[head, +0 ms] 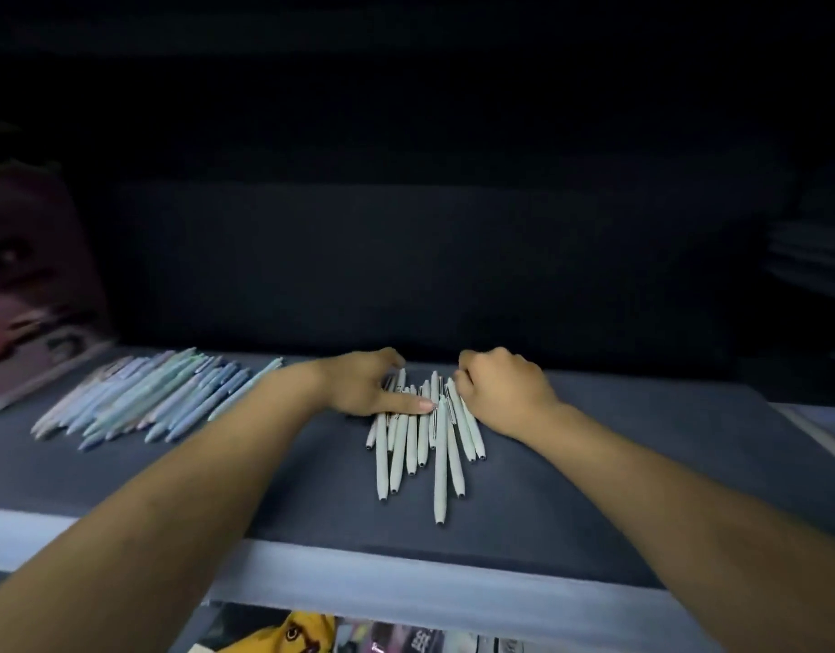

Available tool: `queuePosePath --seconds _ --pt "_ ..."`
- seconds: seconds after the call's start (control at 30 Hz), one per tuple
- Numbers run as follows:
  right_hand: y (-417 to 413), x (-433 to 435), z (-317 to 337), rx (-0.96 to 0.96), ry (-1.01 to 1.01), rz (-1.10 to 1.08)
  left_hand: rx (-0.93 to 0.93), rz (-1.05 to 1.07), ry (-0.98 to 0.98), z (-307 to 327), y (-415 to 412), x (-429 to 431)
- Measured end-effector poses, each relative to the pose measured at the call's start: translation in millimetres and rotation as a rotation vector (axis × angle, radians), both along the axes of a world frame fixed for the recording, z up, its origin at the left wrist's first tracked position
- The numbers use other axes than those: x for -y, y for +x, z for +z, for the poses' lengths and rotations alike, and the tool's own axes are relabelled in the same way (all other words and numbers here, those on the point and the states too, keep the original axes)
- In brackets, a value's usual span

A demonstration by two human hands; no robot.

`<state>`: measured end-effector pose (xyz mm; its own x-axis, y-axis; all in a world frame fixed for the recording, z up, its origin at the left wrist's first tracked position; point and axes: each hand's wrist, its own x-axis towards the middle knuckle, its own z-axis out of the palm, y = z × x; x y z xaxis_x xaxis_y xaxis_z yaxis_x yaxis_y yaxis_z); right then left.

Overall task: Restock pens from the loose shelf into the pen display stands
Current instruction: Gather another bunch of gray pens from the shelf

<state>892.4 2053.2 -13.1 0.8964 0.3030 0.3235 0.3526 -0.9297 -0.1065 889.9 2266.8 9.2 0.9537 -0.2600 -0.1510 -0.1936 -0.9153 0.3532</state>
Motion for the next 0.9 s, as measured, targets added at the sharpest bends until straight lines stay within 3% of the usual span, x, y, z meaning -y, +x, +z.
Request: queuePosePath --seconds 0.1,0.37,0.5,0.7,0.9 --pt "1 0 -8 0.014 0.074 -0.065 0.091 -0.027 -0.079 -9 3 -2" --pt "10 -5 -14 0.027 0.067 -0.102 -0.179 -0.219 -0.204 -3 -2 -44" --pt "10 -3 -8 -0.019 0.092 -0.102 -0.115 -0.170 -0.281 -4 1 -37" --pt "-7 -9 10 -0.261 0.201 -0.008 0.132 0.000 -0.156 2 -20 -14" --pt "-14 -18 11 -0.459 0.330 0.063 0.008 0.042 0.056 -5 -48 28"
